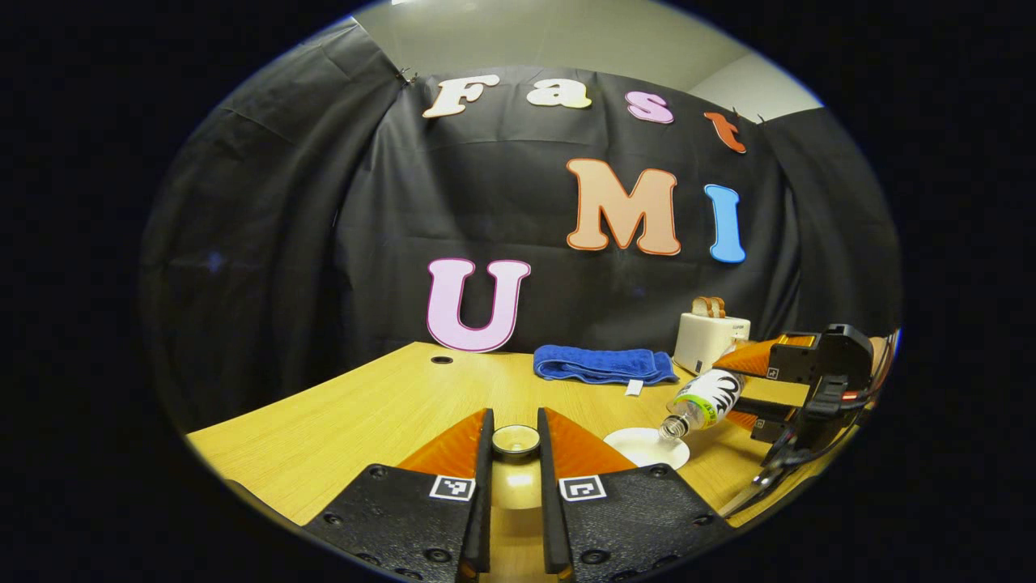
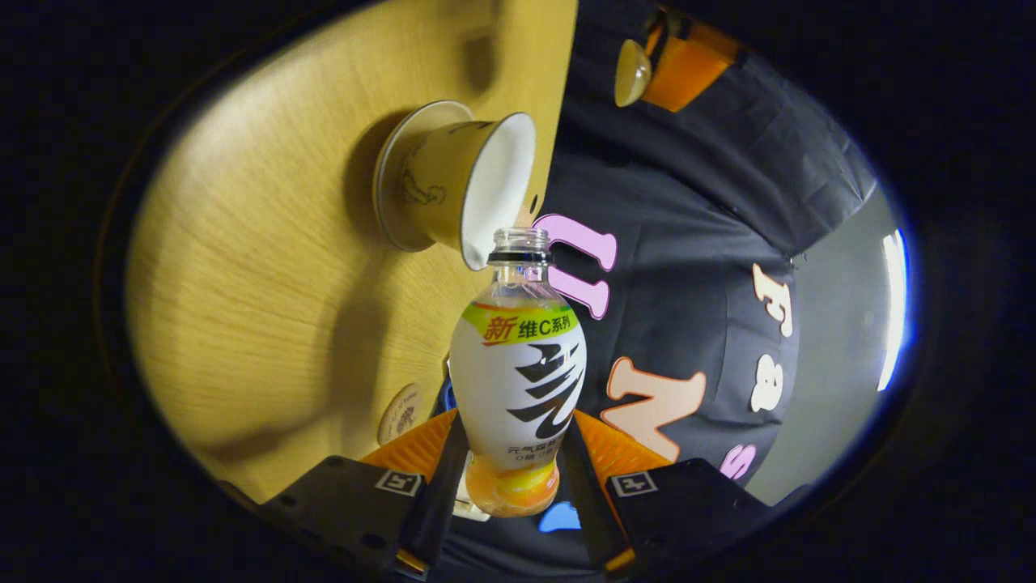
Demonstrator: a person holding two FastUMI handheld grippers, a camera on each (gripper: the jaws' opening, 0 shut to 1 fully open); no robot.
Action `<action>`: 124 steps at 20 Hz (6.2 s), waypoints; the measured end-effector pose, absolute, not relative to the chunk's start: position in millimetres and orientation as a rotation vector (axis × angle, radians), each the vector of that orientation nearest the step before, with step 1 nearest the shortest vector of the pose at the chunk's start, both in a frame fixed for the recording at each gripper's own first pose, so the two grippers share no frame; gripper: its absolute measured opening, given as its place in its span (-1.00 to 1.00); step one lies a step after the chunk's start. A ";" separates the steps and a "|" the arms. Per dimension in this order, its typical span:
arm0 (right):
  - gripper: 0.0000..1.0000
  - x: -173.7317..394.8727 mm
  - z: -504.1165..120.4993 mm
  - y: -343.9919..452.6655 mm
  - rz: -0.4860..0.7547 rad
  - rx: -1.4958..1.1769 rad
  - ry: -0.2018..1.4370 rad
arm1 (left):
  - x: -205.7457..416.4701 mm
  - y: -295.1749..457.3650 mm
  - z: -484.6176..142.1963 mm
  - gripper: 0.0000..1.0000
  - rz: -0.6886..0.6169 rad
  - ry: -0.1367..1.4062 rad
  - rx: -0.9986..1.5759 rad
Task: Open the teacup lid with one hand, grasp the water bottle and pour water into the teacup with the other hand; after pouring, place the water bottle on the coaster and then close the teacup lid.
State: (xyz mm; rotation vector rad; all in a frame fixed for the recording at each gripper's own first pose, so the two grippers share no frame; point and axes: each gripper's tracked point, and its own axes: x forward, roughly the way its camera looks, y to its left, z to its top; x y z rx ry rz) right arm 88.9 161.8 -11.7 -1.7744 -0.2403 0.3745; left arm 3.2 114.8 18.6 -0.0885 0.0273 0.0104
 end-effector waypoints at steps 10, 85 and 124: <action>0.36 107.2 -8.6 141.6 0.382 -1.002 0.039 | 13.7 85.1 32.4 -0.55 -0.027 0.019 -0.092; 0.87 21.2 2.5 27.7 0.082 0.021 0.068 | 12.3 -0.3 16.9 0.82 -0.048 0.010 0.006; 0.91 -9.0 1.2 18.4 0.042 0.007 0.016 | 2.6 -16.4 -2.2 0.87 -0.028 0.004 -0.005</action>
